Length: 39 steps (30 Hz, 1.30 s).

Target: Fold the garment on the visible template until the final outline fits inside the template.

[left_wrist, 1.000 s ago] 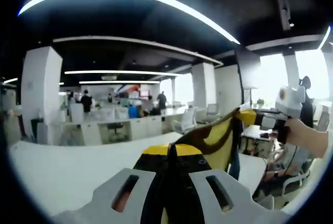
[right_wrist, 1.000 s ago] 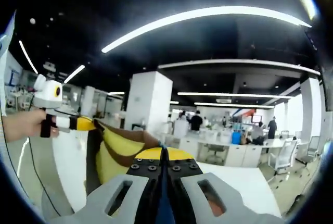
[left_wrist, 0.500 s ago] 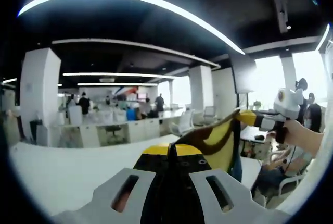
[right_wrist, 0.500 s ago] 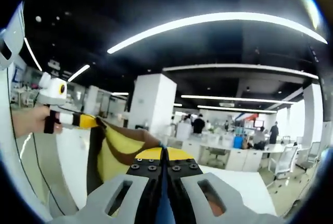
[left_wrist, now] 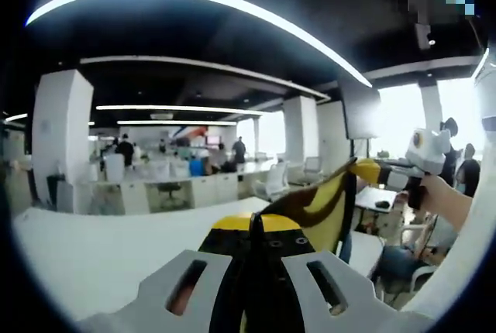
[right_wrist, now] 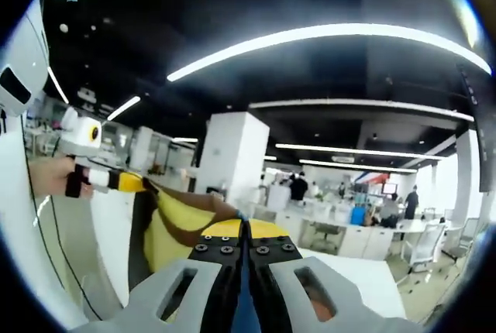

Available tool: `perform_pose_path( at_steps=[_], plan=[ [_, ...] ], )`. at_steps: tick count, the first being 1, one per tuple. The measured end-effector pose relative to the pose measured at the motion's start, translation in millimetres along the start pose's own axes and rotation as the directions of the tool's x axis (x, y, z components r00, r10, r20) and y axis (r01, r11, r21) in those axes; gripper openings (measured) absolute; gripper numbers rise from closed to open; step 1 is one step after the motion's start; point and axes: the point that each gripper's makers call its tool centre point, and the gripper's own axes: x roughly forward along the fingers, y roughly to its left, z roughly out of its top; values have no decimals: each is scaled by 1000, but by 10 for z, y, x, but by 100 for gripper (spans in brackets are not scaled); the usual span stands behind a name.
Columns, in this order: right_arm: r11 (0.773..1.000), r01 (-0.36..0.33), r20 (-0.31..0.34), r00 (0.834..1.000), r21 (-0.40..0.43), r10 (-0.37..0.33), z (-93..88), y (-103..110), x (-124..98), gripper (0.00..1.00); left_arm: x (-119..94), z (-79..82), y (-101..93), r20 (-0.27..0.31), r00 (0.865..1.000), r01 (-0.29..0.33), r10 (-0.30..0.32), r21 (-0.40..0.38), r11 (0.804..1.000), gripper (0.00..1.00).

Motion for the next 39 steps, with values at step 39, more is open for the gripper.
perform_pose_path(
  at_steps=[39],
  plan=[
    [997, -59, -201, 977, 54, 69, -1154, -191, 664, 1, 618, -860, 576, -233, 970, -67, 68, 11, 998, 0]
  ],
)
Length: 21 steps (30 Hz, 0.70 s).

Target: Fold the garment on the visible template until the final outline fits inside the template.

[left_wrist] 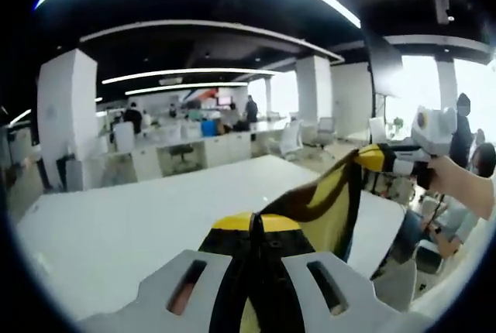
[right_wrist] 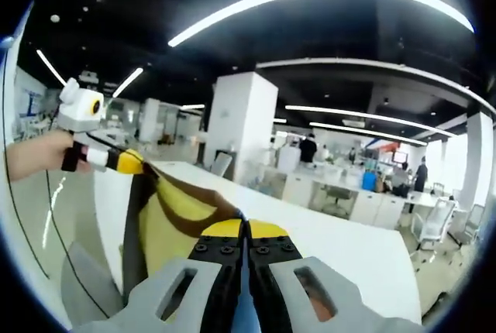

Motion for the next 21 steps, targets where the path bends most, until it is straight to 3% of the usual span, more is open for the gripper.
perform_pose_path(
  at_steps=[11, 21],
  plan=[
    [999, 34, -27, 999, 20, -33, -219, -92, 90, 1, 388, -153, 148, -42, 999, 14, -14, 1, 1000, 0],
    [998, 48, -58, 997, 30, -46, -339, -165, 127, 1, 561, -240, 168, -62, 998, 25, -26, -5, 1000, 0]
  ],
)
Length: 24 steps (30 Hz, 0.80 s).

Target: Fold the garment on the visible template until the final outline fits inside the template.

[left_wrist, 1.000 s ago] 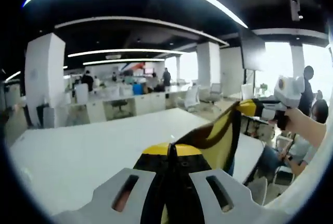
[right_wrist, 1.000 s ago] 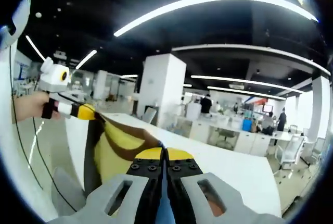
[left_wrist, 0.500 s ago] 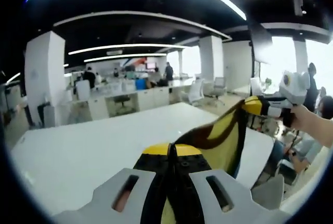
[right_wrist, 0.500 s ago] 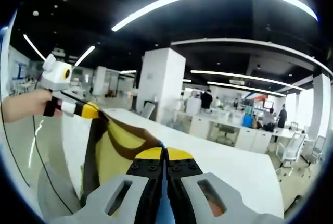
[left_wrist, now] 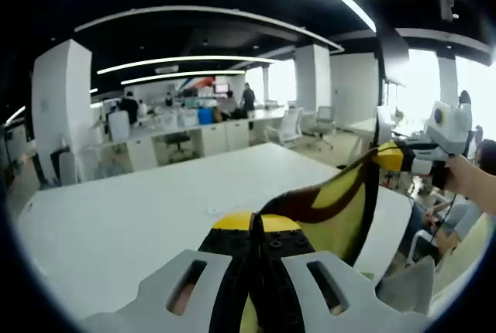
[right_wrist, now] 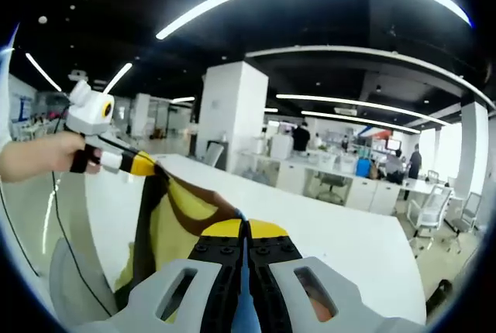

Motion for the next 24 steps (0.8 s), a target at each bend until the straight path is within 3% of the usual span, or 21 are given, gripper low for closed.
perform_pose_path(
  at_steps=[13, 24],
  plan=[
    [1000, 12, -4, 1000, -5, -12, -11, -76, 87, 1, 97, 11, 17, -9, 1000, 19, -19, -10, 1000, 0],
    [1000, 6, -21, 1000, 3, -6, -95, -142, 224, 1, 252, -86, 104, -34, 999, 21, -22, -28, 999, 0]
  ],
)
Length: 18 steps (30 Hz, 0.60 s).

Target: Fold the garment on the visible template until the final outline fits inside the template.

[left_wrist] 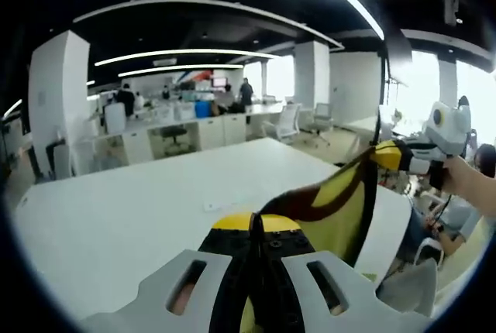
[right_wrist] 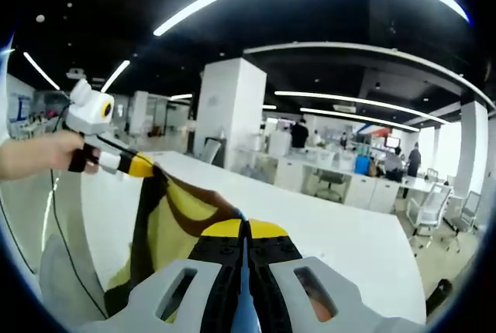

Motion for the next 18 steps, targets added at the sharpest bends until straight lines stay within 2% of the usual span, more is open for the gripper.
perform_pose_path(
  at_steps=[18],
  plan=[
    [1000, -18, -43, 999, 12, 18, -216, -92, 253, 1, 221, -218, 127, -50, 999, -3, 2, -27, 1000, 0]
  ],
)
